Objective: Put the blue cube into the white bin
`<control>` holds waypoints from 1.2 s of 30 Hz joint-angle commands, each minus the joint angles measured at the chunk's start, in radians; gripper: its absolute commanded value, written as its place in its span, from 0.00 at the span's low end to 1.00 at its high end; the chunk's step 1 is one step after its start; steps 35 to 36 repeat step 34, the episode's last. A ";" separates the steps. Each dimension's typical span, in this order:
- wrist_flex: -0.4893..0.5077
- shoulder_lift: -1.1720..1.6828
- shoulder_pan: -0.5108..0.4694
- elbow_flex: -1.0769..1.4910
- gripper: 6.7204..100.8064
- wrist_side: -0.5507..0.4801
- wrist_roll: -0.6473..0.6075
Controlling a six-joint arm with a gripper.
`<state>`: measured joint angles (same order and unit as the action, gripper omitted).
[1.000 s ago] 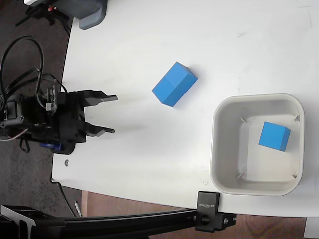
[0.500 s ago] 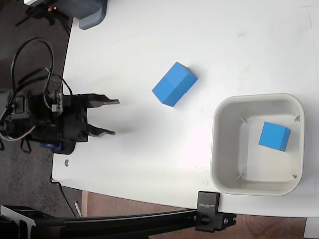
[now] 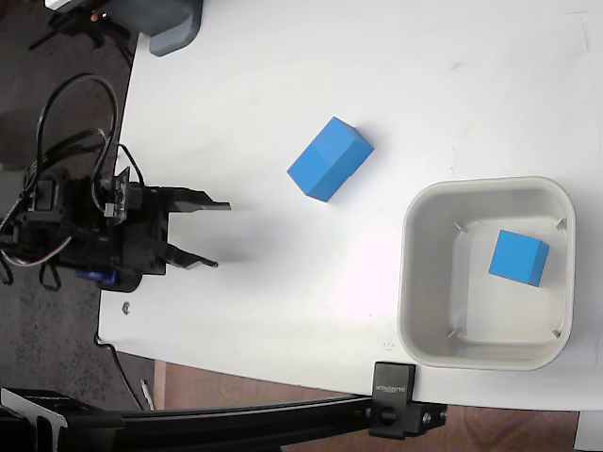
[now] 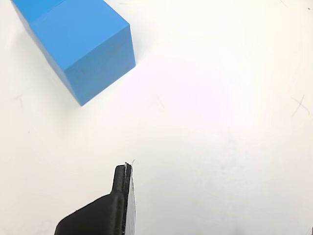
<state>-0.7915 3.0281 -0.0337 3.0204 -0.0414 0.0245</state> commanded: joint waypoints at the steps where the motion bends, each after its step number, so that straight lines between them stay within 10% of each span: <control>1: 0.018 0.025 0.006 -0.026 0.99 0.011 0.002; 36: 0.017 0.025 0.018 -0.026 0.99 0.028 0.005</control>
